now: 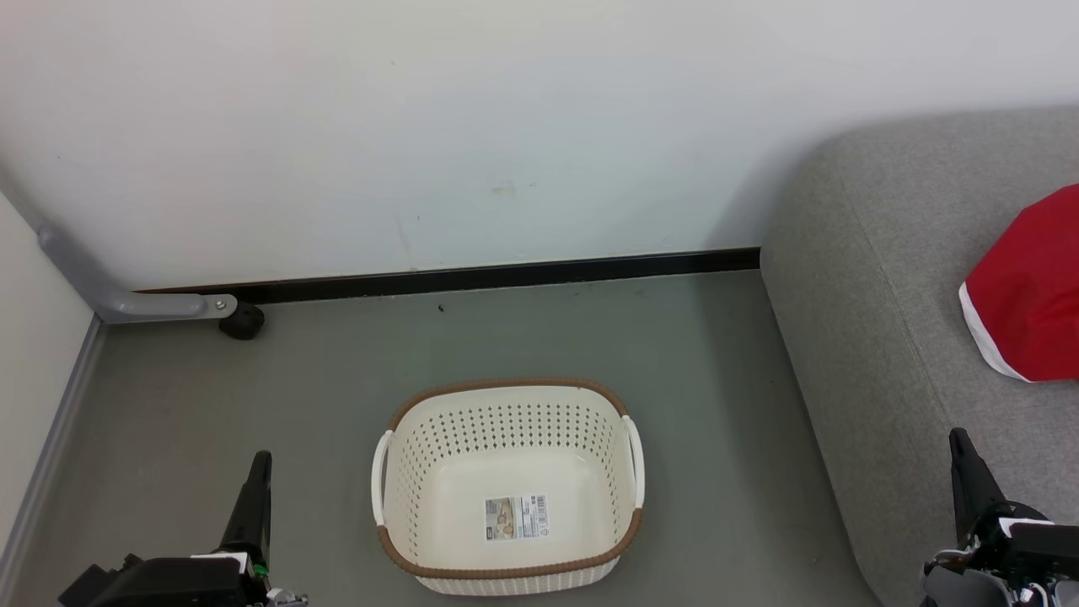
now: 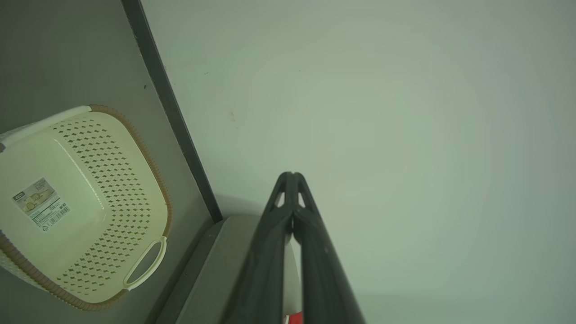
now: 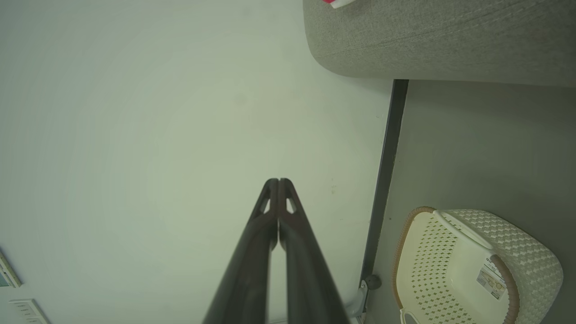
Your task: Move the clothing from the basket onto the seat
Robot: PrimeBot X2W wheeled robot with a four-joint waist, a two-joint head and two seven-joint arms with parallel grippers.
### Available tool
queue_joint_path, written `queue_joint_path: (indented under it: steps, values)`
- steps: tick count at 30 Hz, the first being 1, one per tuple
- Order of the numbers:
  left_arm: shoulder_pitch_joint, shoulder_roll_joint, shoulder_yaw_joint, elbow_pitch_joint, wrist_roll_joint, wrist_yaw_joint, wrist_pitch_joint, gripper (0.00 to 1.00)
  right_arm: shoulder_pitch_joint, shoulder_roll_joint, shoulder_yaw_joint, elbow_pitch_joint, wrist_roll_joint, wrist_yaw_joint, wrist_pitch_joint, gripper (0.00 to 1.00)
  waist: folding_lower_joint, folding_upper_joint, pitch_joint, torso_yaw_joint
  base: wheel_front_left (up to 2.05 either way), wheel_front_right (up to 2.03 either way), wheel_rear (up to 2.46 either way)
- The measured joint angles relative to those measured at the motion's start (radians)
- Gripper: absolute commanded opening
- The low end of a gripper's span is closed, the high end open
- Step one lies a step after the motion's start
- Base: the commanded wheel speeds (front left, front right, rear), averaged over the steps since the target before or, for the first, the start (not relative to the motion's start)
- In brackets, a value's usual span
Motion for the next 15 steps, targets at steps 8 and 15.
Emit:
queue_joint_path:
  steps: [8, 15]
  values:
    - [0.000, 0.000, 0.000, 0.000, 0.000, 0.000, 0.000, 0.00, 0.000, 0.000, 0.000, 0.000, 0.000, 0.000, 0.000, 0.00, 0.0000, 0.0000, 0.000, 0.000, 0.00, 0.00, 0.00]
    - [0.000, 0.000, 0.000, 0.000, 0.000, 0.000, 0.000, 0.00, 0.000, 0.000, 0.000, 0.000, 0.000, 0.000, 0.000, 0.00, 0.0000, 0.0000, 0.000, 0.000, 0.00, 0.00, 0.00]
